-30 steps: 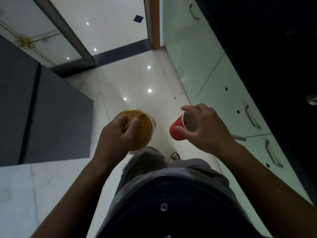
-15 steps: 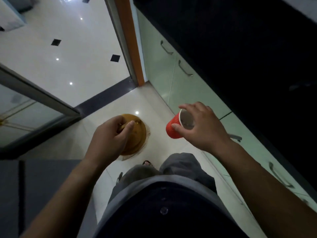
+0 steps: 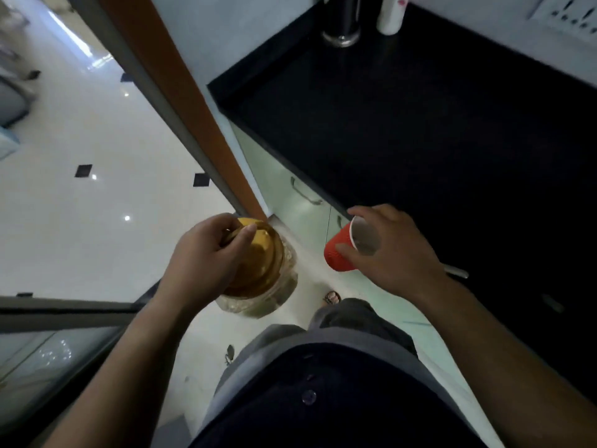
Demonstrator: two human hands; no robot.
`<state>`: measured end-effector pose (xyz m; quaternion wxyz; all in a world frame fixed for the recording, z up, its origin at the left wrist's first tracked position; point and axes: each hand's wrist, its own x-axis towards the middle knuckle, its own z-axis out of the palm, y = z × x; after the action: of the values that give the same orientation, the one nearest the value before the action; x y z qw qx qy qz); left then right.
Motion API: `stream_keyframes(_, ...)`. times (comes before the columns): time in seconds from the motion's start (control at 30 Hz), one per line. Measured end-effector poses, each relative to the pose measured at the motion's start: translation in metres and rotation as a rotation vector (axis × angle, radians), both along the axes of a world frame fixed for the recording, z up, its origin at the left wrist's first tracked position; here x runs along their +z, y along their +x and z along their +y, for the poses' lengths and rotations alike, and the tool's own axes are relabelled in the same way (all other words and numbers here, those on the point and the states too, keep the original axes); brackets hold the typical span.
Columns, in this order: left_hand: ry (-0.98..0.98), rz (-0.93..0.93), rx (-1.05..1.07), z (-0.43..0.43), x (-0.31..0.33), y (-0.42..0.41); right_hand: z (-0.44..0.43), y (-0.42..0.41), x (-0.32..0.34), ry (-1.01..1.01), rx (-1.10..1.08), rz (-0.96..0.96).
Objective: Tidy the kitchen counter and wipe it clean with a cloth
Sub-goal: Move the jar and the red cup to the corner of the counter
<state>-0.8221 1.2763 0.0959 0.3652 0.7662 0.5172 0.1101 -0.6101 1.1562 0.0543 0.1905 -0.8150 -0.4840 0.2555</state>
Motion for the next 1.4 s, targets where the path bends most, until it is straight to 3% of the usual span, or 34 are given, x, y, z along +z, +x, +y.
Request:
stream_keyframes(0.33,0.148,-0.11,-0.315,0.16,0.042,0.134,0.125,0.091,0.019,0.03,-0.172,-0.027)
stream_keyframes(0.77,0.039,-0.183,-0.751,0.338,0.022,0.339,0.243,0.194,0.032,-0.044,-0.613,-0.108)
stream_keyframes(0.93,0.116,-0.232,-0.872,0.363,0.017,0.41,0.261,0.229,0.032,-0.085,-0.735,-0.107)
stream_keyframes(1.4,0.265,-0.313,-1.122,0.37,0.021,0.554,0.26,0.309,0.03,-0.119,-0.773,-0.19)
